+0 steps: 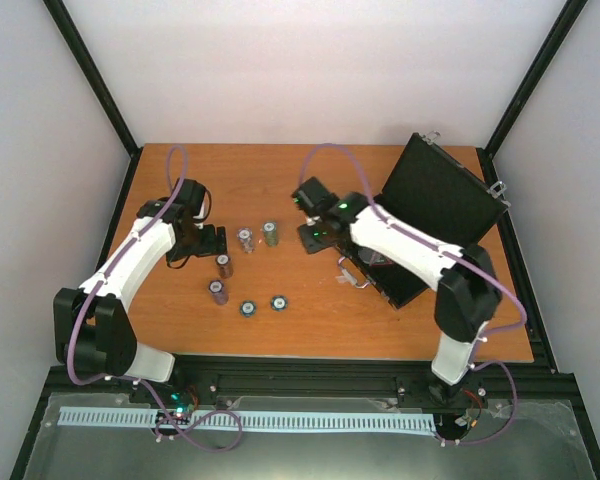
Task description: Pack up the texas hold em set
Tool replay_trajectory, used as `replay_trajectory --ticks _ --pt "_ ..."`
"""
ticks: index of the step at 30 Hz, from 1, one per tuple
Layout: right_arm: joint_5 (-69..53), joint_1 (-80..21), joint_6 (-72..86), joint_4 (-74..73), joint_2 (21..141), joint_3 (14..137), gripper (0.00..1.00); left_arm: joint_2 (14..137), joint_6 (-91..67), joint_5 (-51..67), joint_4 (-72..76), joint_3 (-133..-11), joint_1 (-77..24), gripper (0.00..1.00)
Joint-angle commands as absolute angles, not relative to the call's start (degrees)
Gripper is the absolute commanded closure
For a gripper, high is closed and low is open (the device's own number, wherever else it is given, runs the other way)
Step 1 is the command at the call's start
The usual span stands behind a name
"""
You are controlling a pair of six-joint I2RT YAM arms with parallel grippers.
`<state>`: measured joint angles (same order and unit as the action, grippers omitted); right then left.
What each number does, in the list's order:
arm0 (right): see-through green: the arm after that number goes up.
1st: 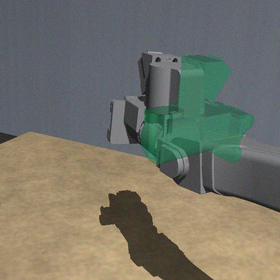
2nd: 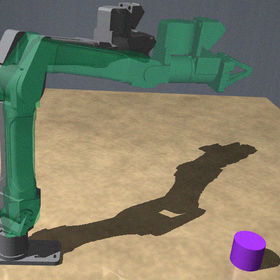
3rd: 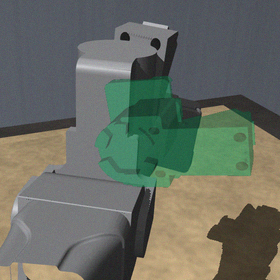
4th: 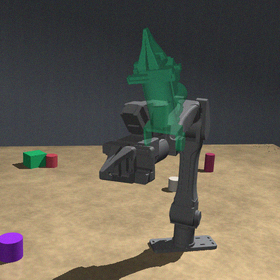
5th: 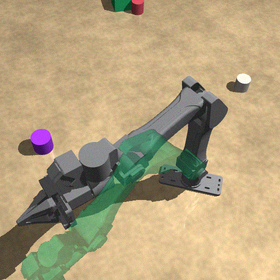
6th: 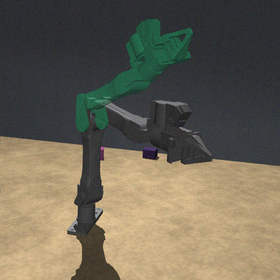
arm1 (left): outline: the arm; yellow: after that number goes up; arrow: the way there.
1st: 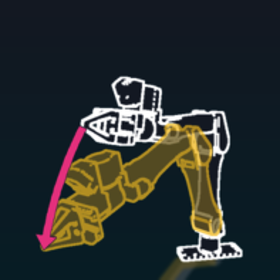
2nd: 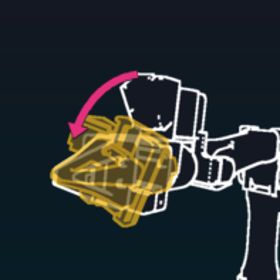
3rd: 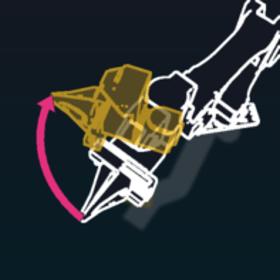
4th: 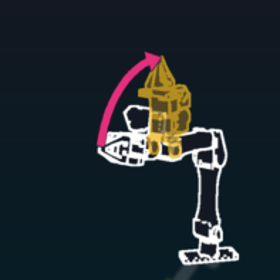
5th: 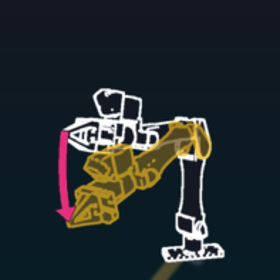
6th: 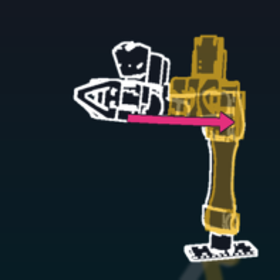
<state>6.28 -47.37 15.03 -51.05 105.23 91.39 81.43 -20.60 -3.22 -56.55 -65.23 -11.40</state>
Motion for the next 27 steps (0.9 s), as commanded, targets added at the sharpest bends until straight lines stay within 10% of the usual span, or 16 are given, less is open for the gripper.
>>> replay_trajectory --ticks 1,27 --pt "13.72 -38.32 21.03 -51.43 99.72 81.20 0.96 80.89 -21.22 -1.92 -55.38 -65.13 -11.69 0.00" --pt "13.43 -16.95 25.15 -44.21 99.36 64.78 0.97 85.21 -20.54 -0.71 -54.98 -65.63 -11.69 0.00"
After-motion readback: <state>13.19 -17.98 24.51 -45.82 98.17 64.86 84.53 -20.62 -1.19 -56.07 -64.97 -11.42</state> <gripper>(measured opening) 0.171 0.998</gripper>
